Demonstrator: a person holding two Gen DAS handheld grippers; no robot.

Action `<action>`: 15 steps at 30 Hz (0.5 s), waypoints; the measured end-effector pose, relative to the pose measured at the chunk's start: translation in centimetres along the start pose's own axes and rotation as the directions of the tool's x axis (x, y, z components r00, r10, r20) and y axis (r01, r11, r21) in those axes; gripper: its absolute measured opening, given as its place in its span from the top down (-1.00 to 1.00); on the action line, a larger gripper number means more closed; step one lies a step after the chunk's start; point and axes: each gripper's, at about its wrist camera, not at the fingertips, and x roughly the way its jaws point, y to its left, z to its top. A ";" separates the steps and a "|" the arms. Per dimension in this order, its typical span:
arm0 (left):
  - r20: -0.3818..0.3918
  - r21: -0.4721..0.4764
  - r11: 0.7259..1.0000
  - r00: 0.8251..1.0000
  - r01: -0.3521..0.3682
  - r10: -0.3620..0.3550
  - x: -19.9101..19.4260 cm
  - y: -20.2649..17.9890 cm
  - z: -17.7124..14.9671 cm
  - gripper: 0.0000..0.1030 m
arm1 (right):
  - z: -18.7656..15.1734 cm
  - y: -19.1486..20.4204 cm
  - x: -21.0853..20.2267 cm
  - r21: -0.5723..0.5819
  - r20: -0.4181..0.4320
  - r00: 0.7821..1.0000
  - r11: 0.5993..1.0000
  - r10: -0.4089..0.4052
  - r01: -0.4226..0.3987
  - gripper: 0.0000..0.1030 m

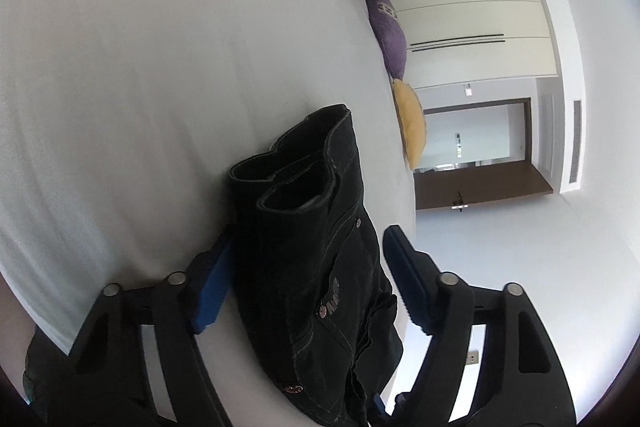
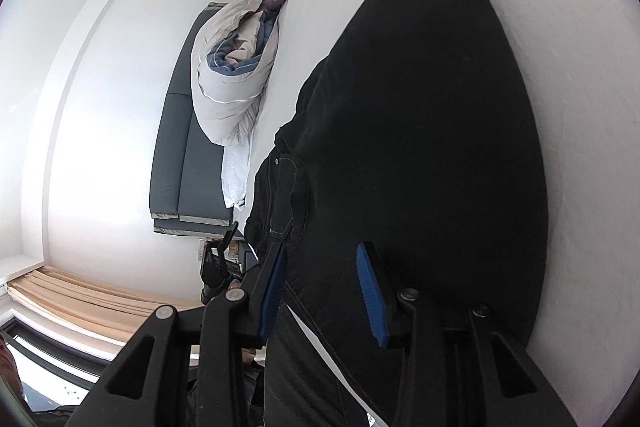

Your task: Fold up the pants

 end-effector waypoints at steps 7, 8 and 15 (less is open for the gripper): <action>-0.015 -0.034 0.997 0.998 -0.069 0.068 1.4 0.6 0.4 0.50 | 0.0 -0.4 0.1 0.002 -0.010 0.997 0.997 -0.073 0.073 0.49; -0.011 -0.038 0.997 0.997 -0.074 0.074 1.5 0.4 0.4 0.56 | 0.0 -0.4 0.1 0.006 -0.012 0.996 0.996 -0.089 0.089 0.56; 0.041 0.044 0.989 0.989 -0.143 0.141 0.4 -3.1 -0.6 0.74 | 0.1 -1.4 0.5 0.043 -0.016 0.982 0.981 -0.188 0.188 1.00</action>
